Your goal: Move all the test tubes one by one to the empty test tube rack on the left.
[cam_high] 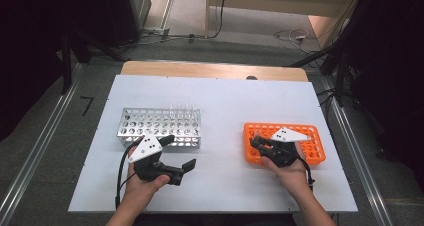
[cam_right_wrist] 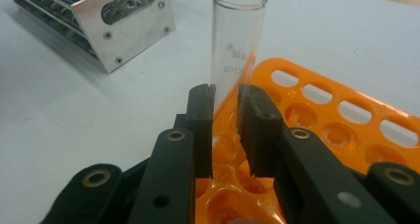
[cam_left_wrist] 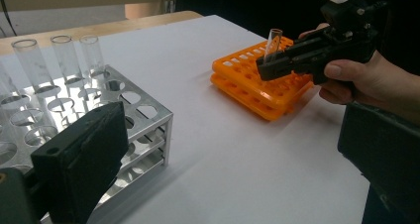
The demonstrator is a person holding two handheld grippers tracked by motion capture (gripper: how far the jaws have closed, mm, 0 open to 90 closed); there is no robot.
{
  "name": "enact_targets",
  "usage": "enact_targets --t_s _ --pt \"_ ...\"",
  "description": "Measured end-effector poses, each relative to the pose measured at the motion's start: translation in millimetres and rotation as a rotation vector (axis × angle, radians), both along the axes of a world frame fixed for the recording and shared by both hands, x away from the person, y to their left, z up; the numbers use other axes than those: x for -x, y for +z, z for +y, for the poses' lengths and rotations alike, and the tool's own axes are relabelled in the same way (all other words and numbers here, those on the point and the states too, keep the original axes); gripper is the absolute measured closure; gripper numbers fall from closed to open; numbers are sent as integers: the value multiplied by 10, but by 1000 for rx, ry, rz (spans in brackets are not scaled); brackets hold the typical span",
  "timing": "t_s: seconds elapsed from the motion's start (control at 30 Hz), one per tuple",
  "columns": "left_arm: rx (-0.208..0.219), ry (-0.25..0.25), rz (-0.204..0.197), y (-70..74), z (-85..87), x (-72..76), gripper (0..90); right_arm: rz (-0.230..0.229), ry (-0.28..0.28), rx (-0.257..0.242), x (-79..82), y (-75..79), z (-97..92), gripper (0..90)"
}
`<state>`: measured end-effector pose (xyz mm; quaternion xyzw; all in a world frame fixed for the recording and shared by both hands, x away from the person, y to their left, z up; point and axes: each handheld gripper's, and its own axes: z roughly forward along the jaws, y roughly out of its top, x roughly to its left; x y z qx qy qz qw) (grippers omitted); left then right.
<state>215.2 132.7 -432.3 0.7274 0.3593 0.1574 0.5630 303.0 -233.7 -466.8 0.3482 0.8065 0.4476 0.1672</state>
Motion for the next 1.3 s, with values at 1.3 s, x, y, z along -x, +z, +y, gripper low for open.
enact_targets --t_s 1.3 --pt "22 -75 -7 131 -290 19 4 -52 173 -58 449 354 411 736"
